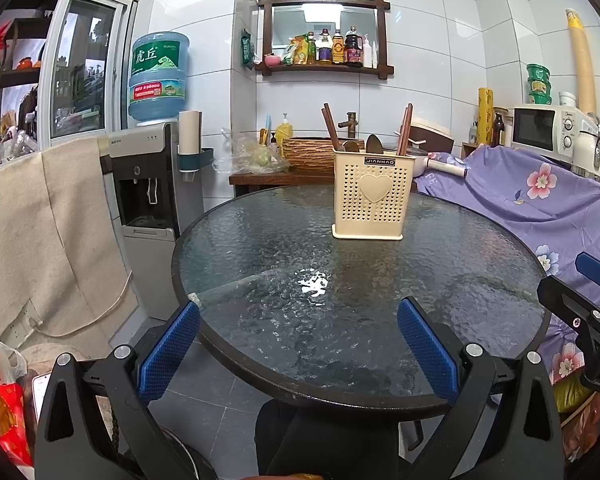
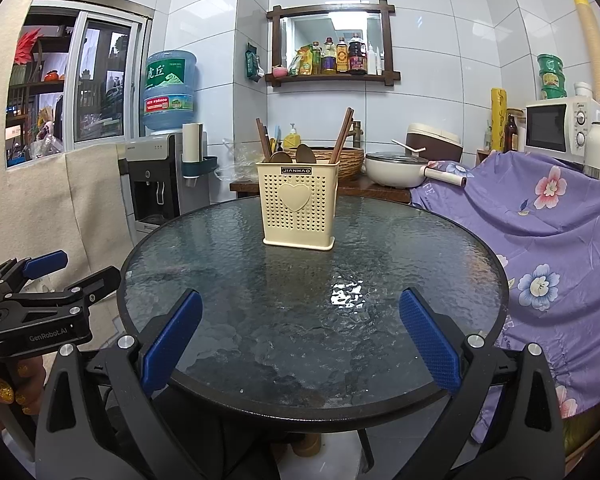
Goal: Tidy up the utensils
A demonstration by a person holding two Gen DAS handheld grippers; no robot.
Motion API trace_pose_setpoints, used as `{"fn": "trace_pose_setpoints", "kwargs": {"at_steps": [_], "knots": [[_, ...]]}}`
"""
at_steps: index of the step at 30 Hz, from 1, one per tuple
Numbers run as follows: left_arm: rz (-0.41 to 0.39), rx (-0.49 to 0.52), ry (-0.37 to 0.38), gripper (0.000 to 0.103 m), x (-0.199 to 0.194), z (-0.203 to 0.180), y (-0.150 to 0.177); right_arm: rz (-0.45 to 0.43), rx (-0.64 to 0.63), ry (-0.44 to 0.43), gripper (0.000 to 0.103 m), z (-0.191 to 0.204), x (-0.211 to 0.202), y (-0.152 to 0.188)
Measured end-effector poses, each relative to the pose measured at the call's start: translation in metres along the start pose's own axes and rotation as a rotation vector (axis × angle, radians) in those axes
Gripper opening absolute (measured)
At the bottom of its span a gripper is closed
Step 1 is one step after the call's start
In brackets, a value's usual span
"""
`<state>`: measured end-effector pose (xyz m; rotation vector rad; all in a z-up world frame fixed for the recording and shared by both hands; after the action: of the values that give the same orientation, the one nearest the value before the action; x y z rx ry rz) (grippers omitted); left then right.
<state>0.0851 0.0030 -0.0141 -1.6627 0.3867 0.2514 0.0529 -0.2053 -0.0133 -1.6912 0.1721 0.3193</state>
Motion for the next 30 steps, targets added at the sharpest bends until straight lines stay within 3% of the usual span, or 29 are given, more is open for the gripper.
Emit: {"fn": "trace_pose_setpoints", "kwargs": {"at_steps": [30], "knots": [[-0.004, 0.002, 0.000, 0.097, 0.0004, 0.0005, -0.0008, 0.004, 0.000, -0.003, 0.097, 0.0017, 0.0007, -0.0002]]}}
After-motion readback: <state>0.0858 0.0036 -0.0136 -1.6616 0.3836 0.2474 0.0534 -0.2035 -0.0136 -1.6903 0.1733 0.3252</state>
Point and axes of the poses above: each gripper's, at about its wrist camera, not at the fingertips, and x roughly the way its jaws point, z to its left, y to its underside, the point moved 6 cm from there along x, roughly the way its jaws point, and after that the axes turned 8 degrees about -x, right-handed, at the moved point
